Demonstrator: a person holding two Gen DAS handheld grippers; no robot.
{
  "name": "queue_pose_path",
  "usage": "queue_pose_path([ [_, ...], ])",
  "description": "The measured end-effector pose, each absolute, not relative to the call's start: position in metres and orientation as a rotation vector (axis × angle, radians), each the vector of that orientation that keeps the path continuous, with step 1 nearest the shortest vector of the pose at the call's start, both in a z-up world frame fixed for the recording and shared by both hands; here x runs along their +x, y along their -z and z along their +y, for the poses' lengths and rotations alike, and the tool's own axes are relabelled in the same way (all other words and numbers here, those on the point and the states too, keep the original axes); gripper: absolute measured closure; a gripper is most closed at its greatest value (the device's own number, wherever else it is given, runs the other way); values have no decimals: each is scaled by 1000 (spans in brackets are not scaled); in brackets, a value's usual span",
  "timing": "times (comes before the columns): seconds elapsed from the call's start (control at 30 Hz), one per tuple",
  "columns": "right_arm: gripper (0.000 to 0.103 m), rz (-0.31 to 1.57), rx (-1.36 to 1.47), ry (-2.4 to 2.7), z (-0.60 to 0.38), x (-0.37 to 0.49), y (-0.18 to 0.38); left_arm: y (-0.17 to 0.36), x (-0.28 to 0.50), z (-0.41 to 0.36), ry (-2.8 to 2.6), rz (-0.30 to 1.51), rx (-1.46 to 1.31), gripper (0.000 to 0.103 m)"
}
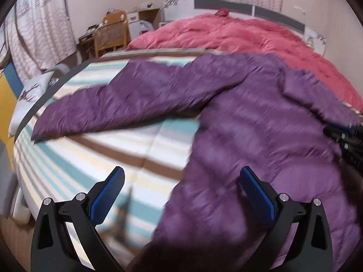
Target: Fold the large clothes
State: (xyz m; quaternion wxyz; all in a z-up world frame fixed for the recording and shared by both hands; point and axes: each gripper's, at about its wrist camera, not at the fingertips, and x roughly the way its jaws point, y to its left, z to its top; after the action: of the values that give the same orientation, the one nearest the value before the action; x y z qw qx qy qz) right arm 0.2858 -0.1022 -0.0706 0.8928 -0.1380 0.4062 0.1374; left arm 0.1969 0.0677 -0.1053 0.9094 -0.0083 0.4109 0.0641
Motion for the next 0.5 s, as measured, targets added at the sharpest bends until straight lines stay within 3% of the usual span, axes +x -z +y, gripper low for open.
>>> queue_pose_path([
  [0.23, 81, 784, 62, -9, -205, 262, 52, 75, 247, 21, 111, 803, -57, 2],
  [0.43, 81, 761, 245, 258, -284, 249, 56, 82, 319, -37, 185, 857, -24, 3],
  [0.5, 81, 756, 275, 306, -297, 248, 59, 86, 335, -52, 205, 861, -11, 23],
])
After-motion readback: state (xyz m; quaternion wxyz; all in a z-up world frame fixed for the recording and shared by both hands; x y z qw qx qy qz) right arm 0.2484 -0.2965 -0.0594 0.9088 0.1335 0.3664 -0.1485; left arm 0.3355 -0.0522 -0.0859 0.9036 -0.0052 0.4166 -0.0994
